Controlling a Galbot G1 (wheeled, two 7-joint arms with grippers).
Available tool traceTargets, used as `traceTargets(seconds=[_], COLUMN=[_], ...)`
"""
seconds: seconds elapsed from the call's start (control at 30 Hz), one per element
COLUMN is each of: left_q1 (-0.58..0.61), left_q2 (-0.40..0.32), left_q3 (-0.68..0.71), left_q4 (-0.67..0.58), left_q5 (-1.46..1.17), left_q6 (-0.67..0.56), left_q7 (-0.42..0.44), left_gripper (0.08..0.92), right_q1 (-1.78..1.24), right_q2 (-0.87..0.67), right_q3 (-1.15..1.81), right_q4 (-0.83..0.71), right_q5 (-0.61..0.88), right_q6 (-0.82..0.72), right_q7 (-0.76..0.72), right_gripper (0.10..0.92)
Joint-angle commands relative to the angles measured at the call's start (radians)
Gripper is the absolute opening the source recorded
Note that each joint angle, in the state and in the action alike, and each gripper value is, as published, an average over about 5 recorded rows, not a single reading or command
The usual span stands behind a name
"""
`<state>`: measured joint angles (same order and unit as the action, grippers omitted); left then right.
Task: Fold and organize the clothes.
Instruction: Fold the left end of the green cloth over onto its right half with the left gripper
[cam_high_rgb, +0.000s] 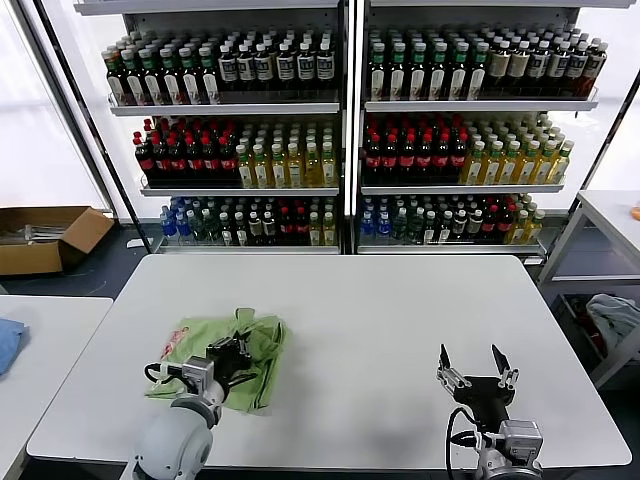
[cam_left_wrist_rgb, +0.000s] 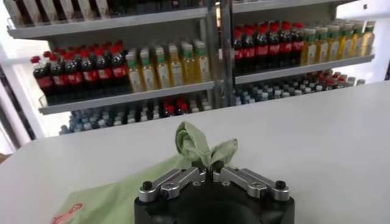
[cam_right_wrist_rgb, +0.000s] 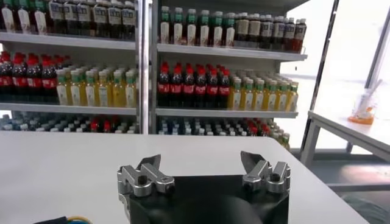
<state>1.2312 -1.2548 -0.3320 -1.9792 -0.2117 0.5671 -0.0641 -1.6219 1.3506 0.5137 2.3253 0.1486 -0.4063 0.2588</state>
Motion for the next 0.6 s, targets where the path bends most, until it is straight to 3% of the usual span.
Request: traceTargets(seconds=[0.03, 0.23, 0.6], left_q1=[-0.024, 0.003, 0.09], left_q2=[-0.032, -0.059, -0.077], left_q3=[0.056, 0.073, 0.126], left_q4=[0.056, 0.111, 0.009], left_q5=[0.053, 0.085, -0.253], left_q6=[-0.008, -0.055, -0.044], left_q7=[0.028, 0.048, 0.04], left_gripper=[0.106, 0.131, 0.438], right_q1=[-0.018, -0.034, -0.028], right_q2=[0.005, 0.006, 0.008], right_q3=[0.005, 0.007, -0.007], right_q4=[0.004, 0.008, 0.017], right_q5=[-0.005, -0.01, -0.017], right_q6=[0.006, 0.018, 0.017], right_q7=[-0.001, -0.001, 0.003], right_gripper=[0.823, 0.823, 0.823])
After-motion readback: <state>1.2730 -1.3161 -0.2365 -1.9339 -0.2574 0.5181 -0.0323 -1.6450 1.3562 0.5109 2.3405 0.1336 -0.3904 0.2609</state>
